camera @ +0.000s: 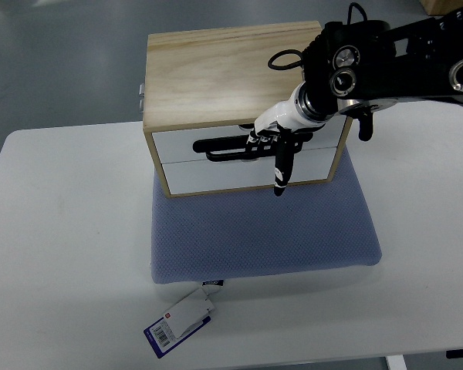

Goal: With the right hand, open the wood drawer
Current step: 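Hook the right hand's fingers around the upper drawer's black handle, then pull the upper white drawer toward the robot with the right hand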

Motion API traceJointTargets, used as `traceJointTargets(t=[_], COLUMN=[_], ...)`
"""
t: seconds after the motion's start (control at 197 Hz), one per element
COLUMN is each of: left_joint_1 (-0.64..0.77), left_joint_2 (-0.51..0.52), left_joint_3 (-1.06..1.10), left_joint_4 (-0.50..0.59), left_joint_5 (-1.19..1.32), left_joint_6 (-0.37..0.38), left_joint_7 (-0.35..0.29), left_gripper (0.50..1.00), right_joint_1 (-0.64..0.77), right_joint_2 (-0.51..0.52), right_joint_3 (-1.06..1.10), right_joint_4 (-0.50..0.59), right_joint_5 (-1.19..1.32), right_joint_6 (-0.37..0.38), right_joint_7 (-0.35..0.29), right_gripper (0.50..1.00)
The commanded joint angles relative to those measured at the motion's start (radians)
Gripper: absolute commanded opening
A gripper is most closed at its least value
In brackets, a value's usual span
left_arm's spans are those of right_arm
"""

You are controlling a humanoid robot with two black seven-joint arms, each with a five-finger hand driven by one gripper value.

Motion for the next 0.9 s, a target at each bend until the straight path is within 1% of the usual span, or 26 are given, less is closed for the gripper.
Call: traceJointTargets(t=[0.0,0.127,0.457,0.508,0.513,0.594,0.599,0.695,0.746,0.751,0.792,0.878,0.883,0.893], left_joint_1=[0.0,0.0,0.0,0.0,0.0,0.0,0.0,0.0,0.0,0.0,0.0,0.0,0.0,0.0], left_joint_2=[0.0,0.0,0.0,0.0,0.0,0.0,0.0,0.0,0.0,0.0,0.0,0.0,0.0,0.0], left_joint_3=[0.0,0.0,0.0,0.0,0.0,-0.001,-0.001,-0.001,-0.001,-0.001,-0.001,-0.001,-0.001,-0.001], left_joint_4=[0.0,0.0,0.001,0.001,0.001,0.001,0.003,0.003,0.003,0.002,0.001,0.003,0.003,0.003], left_joint_5=[0.0,0.0,0.0,0.0,0.0,0.0,0.0,0.0,0.0,0.0,0.0,0.0,0.0,0.0], left_joint_6=[0.0,0.0,0.0,0.0,0.0,0.0,0.0,0.0,0.0,0.0,0.0,0.0,0.0,0.0], left_joint_7=[0.0,0.0,0.0,0.0,0.0,0.0,0.0,0.0,0.0,0.0,0.0,-0.002,0.0,0.0], left_gripper=[1.0,1.0,1.0,1.0,1.0,1.0,1.0,1.0,1.0,1.0,1.0,1.0,1.0,1.0], right_joint_1=[-0.005,-0.005,0.006,0.006,0.006,0.006,0.006,0.006,0.006,0.006,0.006,0.006,0.006,0.006], right_joint_2=[0.001,-0.006,-0.022,-0.022,-0.025,-0.027,-0.033,-0.038,-0.038,-0.041,-0.041,-0.041,-0.044,-0.044], right_joint_3=[-0.001,-0.006,0.002,0.002,0.002,0.003,0.006,0.009,0.009,0.011,0.011,0.011,0.011,0.011], right_joint_4=[-0.002,-0.004,0.007,0.007,0.012,0.015,0.016,0.024,0.024,0.025,0.03,0.03,0.033,0.033], right_joint_5=[-0.002,0.003,0.015,0.015,0.015,0.015,0.017,0.028,0.028,0.04,0.046,0.046,0.049,0.049], right_joint_6=[0.005,0.013,0.099,0.099,0.12,0.131,0.145,0.174,0.174,0.195,0.214,0.223,0.237,0.237], right_joint_7=[0.0,-0.001,0.005,0.005,0.006,0.008,0.009,0.011,0.011,0.011,0.011,0.012,0.012,0.012], right_gripper=[0.944,0.944,0.946,0.946,0.946,0.946,0.946,0.946,0.946,0.946,0.946,0.946,0.946,0.946])
